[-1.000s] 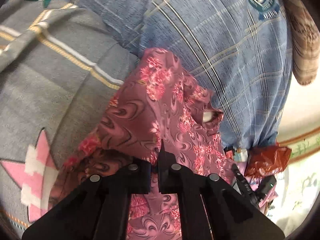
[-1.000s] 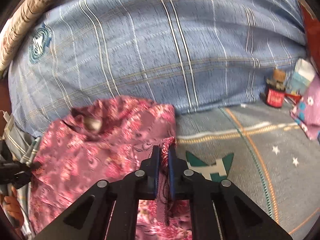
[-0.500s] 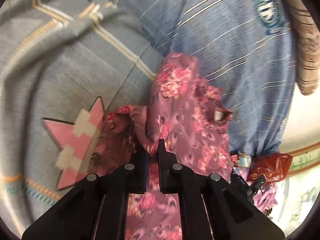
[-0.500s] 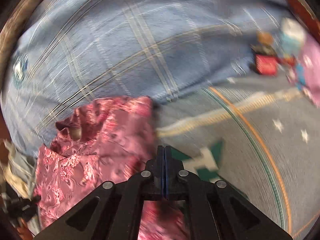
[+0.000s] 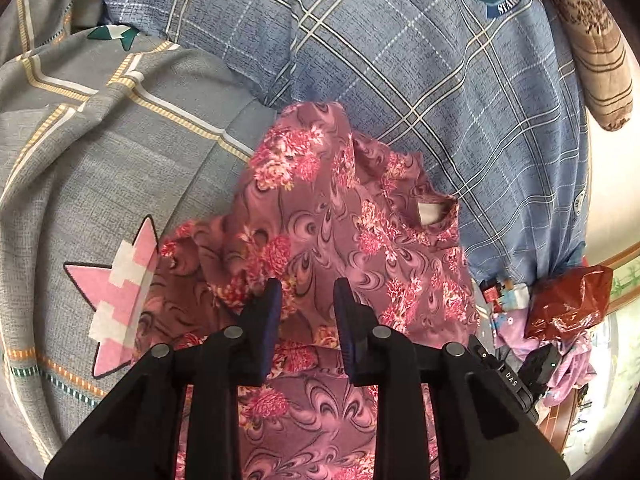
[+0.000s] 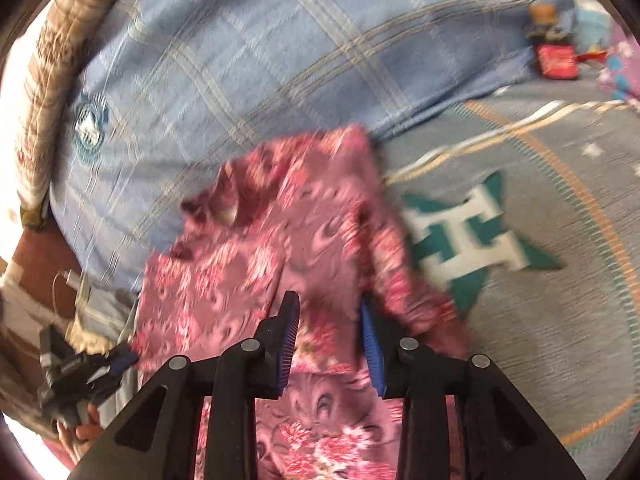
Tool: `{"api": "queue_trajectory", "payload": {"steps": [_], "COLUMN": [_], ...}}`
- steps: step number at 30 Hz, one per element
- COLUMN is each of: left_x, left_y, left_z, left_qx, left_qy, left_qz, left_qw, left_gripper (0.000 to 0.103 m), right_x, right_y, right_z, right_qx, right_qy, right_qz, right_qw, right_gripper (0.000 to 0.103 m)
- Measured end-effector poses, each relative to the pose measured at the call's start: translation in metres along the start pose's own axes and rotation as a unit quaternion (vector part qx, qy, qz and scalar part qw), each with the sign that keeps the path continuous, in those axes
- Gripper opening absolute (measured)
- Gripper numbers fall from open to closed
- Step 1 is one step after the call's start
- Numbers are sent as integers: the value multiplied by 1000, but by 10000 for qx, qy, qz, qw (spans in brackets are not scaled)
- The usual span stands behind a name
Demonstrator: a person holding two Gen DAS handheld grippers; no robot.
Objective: Fold small clothes
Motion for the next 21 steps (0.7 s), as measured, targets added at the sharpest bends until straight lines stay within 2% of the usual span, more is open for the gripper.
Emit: {"api": "queue_trajectory", "payload": {"steps": [1,2,4,5,10,12,13,14,16,18,19,20,21], "left_x": [1,3,9,11,3,2,1,1,-1,-7,-11,-13,-13], "left_y": [-1,-1,0,0,1,-3,-5,-7,-10,-11,-10,-11,-13], "left_z": [2,4,6,3,-28,-19,-13,-9,-8,-19,-27,-29,-27], "left_qx": [-19,-32,19,65,516,512,383,270,305,495,573,588,621], "left_qy": [-40,-89,-163,-121,324,229,186,145,146,284,370,319,279], "left_qz": [-24,-37,-25,-27,-316,-424,-400,-390,-494,-618,-632,-684,-764], "left_qw": [10000,9999,9999,9999,9976,9975,9983,9988,9982,9965,9957,9954,9947], "left_gripper": [23,23,28,32,30,30,30,31,33,33,33,33,33], "right_x": [0,5,16,24,25,24,23,22,17,9,3,-6,-12], "right_y": [6,13,12,7,-12,-11,-8,-4,4,8,4,-6,-15], "right_z": [0,7,22,25,-3,5,15,24,40,35,25,7,-4], "right_qx": [-43,-132,-105,-132,-867,-899,-917,-816,-545,-336,-327,-409,-320], "right_qy": [-17,-210,-562,-606,-195,-297,-493,-650,-875,-687,-473,-79,181], "right_qz": [269,585,580,500,702,577,505,515,600,651,599,462,298], "right_qw": [9996,9980,9967,9968,9936,9938,9933,9932,9929,9949,9965,9981,9989], "right_gripper": [3,3,3,3,4,11,11,11,13,14,15,15,9]}}
Point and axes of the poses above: each gripper's, at about its wrist camera, not at the fingertips, and z roughly against the way its jaws point, y to its left, x to its top, the point moved 4 cm from there along -z, roughly the way its jaws point
